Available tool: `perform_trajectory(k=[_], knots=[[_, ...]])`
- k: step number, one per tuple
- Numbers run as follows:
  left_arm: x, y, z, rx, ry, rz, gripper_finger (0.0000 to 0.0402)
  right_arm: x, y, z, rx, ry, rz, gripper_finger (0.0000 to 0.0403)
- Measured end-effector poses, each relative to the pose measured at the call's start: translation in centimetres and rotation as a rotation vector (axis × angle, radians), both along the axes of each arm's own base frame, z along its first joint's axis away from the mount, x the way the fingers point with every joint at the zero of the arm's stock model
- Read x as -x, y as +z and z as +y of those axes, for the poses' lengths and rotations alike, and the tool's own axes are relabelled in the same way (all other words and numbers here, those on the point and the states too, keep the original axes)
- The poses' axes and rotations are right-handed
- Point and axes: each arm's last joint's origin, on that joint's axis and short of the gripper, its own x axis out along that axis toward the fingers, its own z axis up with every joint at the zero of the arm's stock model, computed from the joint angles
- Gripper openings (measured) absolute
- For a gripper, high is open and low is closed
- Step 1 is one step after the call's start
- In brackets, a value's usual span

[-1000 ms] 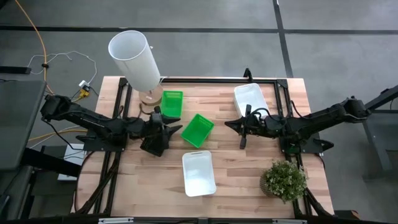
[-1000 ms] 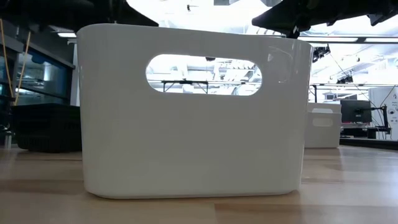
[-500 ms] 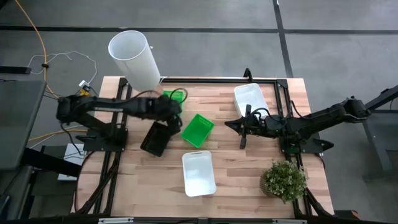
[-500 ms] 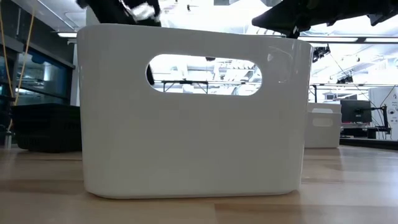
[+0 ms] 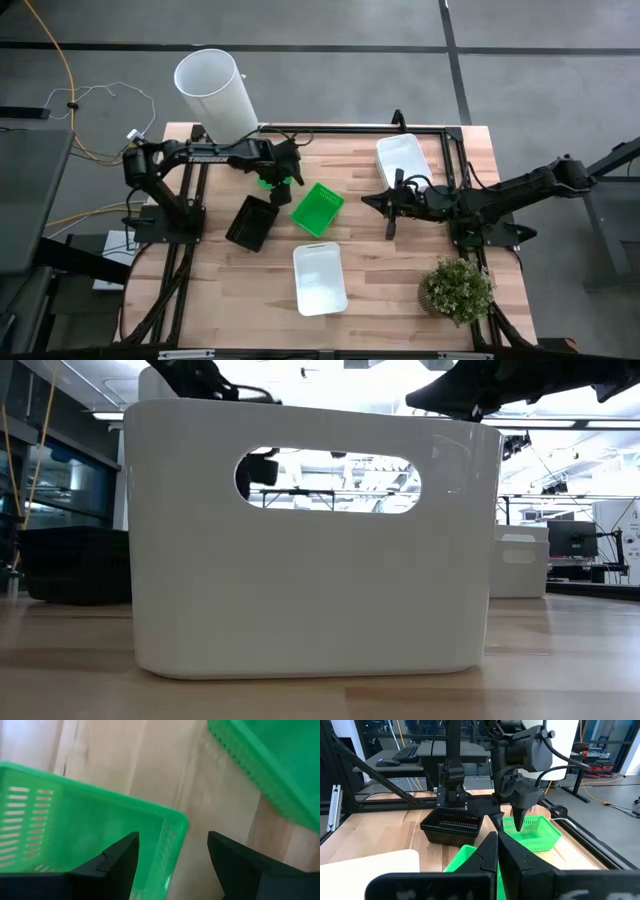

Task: Stack baskets by color
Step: Put the top green bin on the green bin

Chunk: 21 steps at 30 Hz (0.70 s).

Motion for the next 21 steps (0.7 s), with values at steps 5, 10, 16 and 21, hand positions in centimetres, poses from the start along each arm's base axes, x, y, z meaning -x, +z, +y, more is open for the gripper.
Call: perform_trajectory(k=[5,10,16,21], knots=[[-0.2,-0.9,0.2,-0.018,-0.042,0.049,0.0225,0.0,-0.1,0.0,0.002,0.0,0.009,0.0],[-0.3,-2.0,0.5,-0.048,-0.073,0.118,0.0225,0.0,-0.1,0.0,0.0,0.0,0.01,0.0],[-0.5,-3.5,0.9,-0.048,-0.088,0.177,0.0223,0.0,-0.1,0.0,-0.002,0.0,0.011,0.0],[-0.6,-3.5,0.9,-0.048,-0.089,0.177,0.0177,0.0,-0.1,0.0,-0.002,0.0,0.011,0.0]])
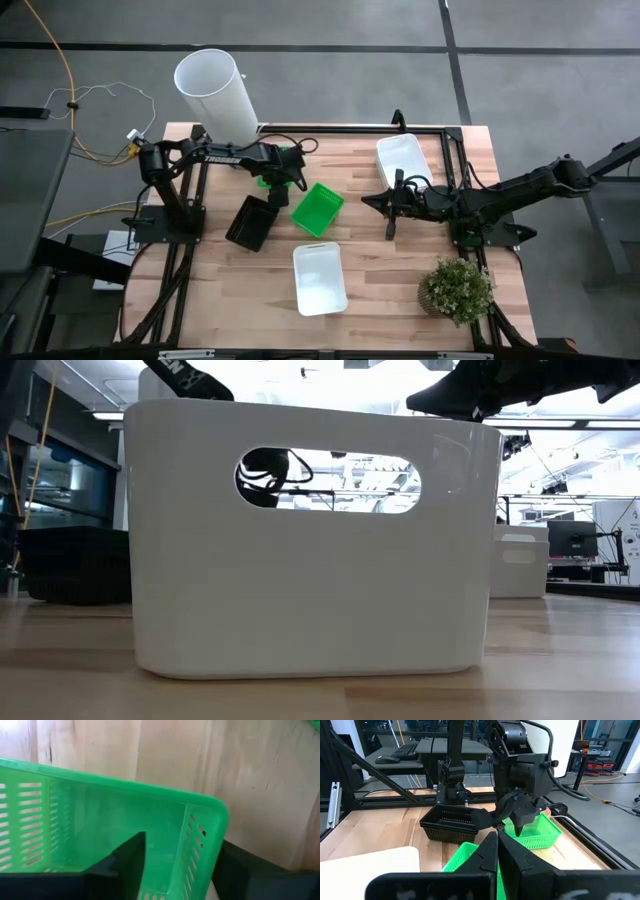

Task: Stack baskets by color
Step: Put the top green bin on the green bin

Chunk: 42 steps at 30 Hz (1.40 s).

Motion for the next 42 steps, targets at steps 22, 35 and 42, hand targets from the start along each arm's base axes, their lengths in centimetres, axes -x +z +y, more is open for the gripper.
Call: perform_trajectory(k=[22,35,42], knots=[[-3.3,5.1,-4.0,-0.138,-0.187,-0.037,0.0001,0.0,0.0,0.0,0.0,0.0,-0.002,0.0],[-4.6,13.7,-10.2,-0.472,-0.332,-0.192,0.0,0.0,0.6,-0.1,0.068,-0.039,-0.049,0.0],[-5.3,13.1,-15.8,-0.431,-0.515,-0.223,0.0,0.0,0.7,-0.1,0.076,-0.038,-0.057,0.0]])
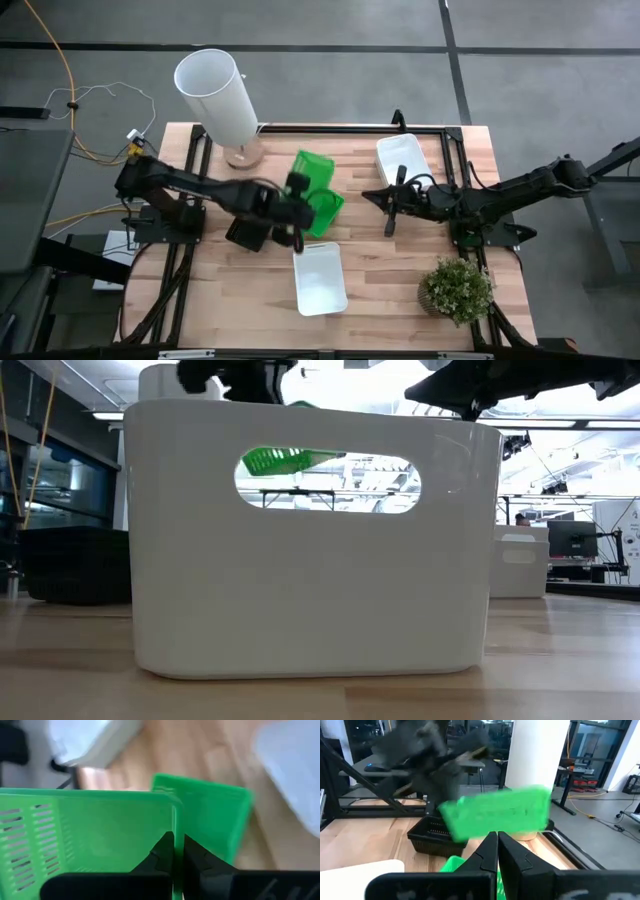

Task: Stack baskets by color
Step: Put the top green bin on the green bin

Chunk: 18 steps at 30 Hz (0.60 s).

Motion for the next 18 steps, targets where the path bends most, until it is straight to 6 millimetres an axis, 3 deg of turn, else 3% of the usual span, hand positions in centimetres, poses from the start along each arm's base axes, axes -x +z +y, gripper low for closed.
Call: perform_trajectory(k=[6,18], knots=[[-1.3,-3.6,-1.4,0.012,-0.112,0.118,0.0,0.0,0.5,0.0,0.014,0.0,-0.049,0.0],[-3.7,-8.7,0.4,0.065,-0.15,0.253,0.0,0.0,0.5,0.0,0.056,0.0,-0.037,0.0]])
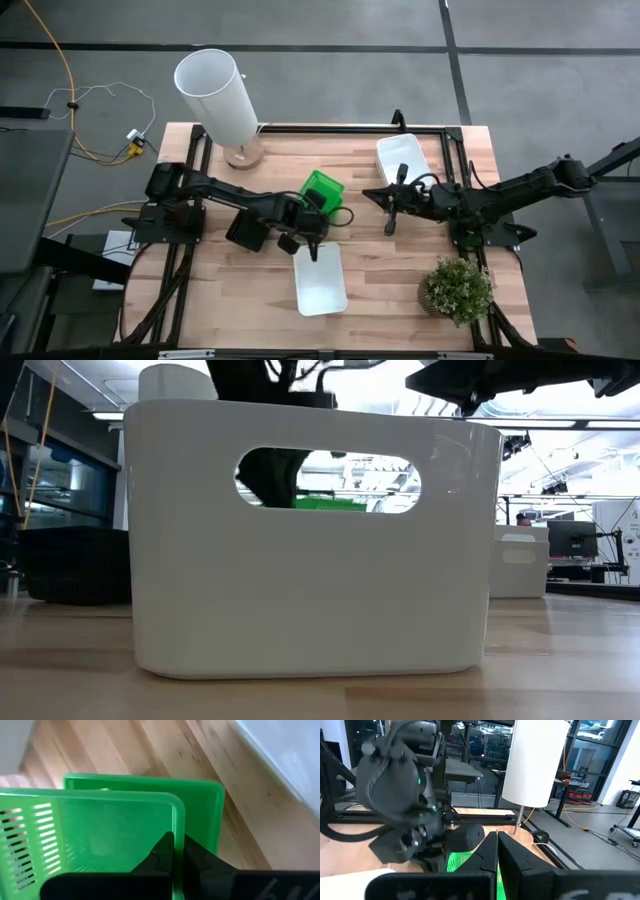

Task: Stack baskets by color
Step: Put the top green bin on the green bin

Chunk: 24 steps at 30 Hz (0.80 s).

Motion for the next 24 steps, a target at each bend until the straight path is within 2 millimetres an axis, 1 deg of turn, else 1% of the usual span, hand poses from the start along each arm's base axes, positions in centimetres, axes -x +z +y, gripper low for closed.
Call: perform_trajectory(k=[4,13,15,20,24], knots=[[-0.2,-0.6,-0.4,0.033,-0.008,0.012,0.0,0.0,-0.1,0.0,0.002,0.0,0.009,0.0],[0.2,-0.2,-2.4,0.027,-0.063,0.022,0.0,0.0,-0.1,0.0,0.009,0.0,0.012,0.0],[0.4,-0.3,-2.4,0.019,-0.077,0.044,0.0,0.0,-0.1,0.0,0.009,0.0,0.011,0.0],[0.2,-0.2,-2.0,0.023,-0.053,0.021,0.0001,0.0,-0.1,0.0,0.002,0.0,0.009,0.0],[0.1,-0.2,-1.7,0.024,-0.045,0.015,0.0017,0.0,-0.1,0.0,0.002,0.0,0.008,0.0]])
